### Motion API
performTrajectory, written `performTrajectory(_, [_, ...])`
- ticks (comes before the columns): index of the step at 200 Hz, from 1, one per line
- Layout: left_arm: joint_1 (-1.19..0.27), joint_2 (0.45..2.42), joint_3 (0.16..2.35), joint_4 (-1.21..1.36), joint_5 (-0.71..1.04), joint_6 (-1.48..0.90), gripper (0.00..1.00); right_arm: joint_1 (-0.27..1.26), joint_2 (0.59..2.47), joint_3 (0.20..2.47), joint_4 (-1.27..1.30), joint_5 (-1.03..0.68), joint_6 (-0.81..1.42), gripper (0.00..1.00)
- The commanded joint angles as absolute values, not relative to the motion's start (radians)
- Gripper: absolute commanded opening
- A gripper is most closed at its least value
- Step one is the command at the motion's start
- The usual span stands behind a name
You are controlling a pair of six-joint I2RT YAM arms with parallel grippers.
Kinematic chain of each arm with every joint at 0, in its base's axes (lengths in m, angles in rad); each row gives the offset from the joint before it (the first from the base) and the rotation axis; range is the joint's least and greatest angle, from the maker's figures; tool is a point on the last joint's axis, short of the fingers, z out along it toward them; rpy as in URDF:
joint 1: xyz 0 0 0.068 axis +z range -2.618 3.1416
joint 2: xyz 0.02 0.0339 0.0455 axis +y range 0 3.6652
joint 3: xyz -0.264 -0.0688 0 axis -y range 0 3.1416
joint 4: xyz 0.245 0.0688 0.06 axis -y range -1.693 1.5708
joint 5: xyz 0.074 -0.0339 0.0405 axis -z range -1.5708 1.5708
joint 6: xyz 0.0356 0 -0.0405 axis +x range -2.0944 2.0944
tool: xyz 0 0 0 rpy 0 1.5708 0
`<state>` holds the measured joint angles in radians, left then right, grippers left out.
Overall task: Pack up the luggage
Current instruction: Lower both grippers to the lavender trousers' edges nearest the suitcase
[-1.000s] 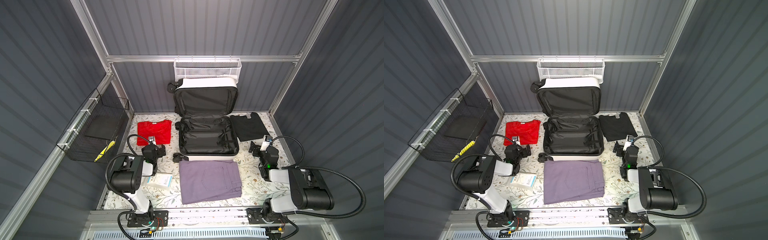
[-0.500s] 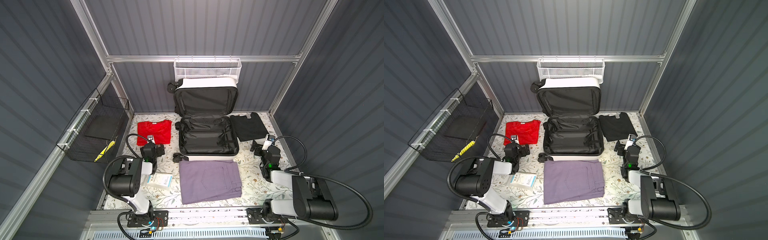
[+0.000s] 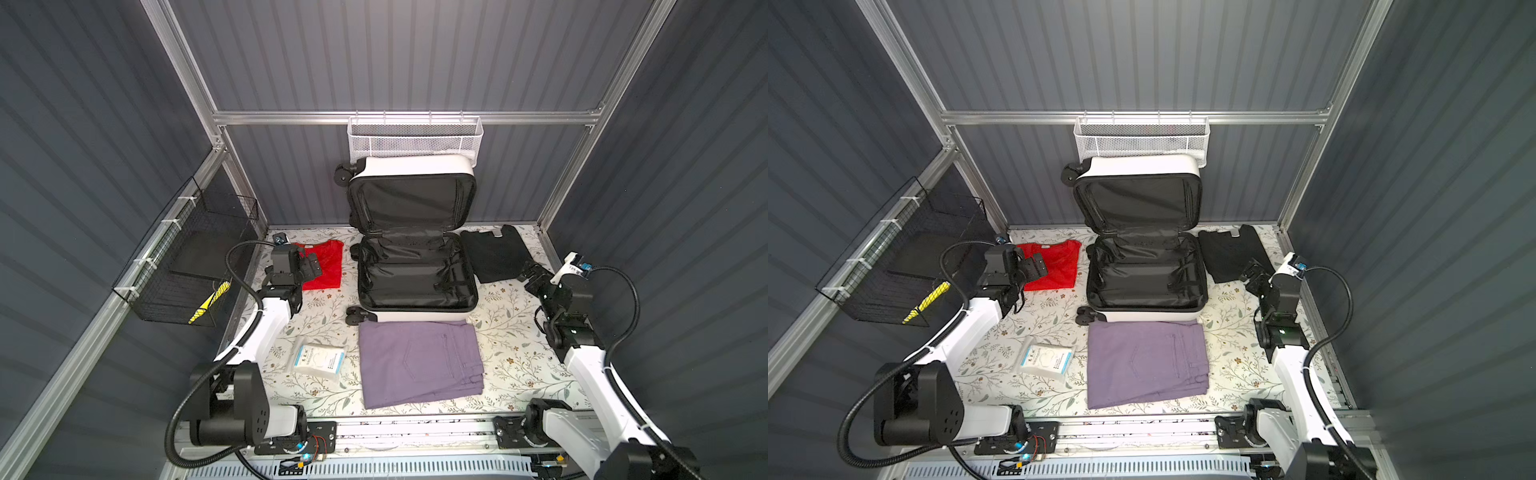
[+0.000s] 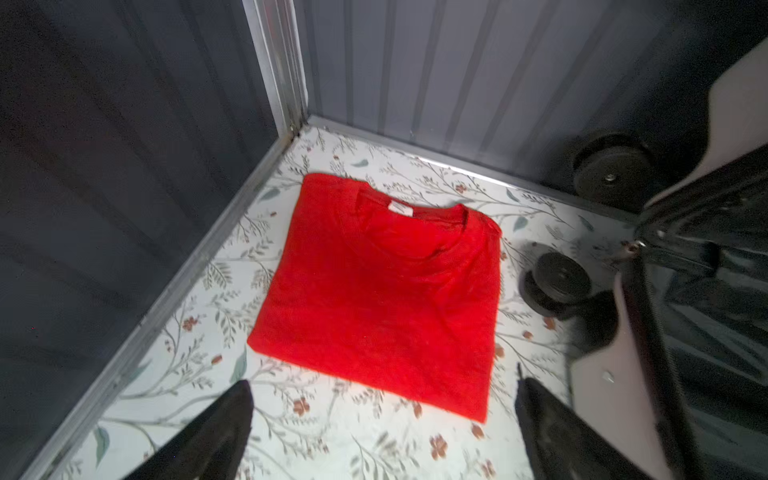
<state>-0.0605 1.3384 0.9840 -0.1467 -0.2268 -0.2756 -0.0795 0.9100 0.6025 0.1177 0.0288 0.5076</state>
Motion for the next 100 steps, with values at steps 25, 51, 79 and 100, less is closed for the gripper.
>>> performTrajectory(25, [-0.088, 1.196, 1.001, -0.578, 0.074, -0.407, 1.00, -0.075, 0.826, 0.647, -0.272, -0.324, 0.543, 0.93])
performTrajectory(51, [-0.148, 1.113, 0.957, -0.638, 0.158, -0.441, 1.00, -0.058, 0.814, 0.646, -0.438, -0.429, 0.545, 0.87])
performTrajectory(79, [-0.259, 1.059, 0.908, -0.685, 0.174, -0.482, 0.99, -0.014, 0.778, 0.592, -0.534, -0.425, 0.550, 0.82])
performTrajectory(100, [-0.282, 1.005, 0.837, -0.683, 0.212, -0.527, 0.97, 0.022, 0.764, 0.539, -0.551, -0.403, 0.575, 0.79])
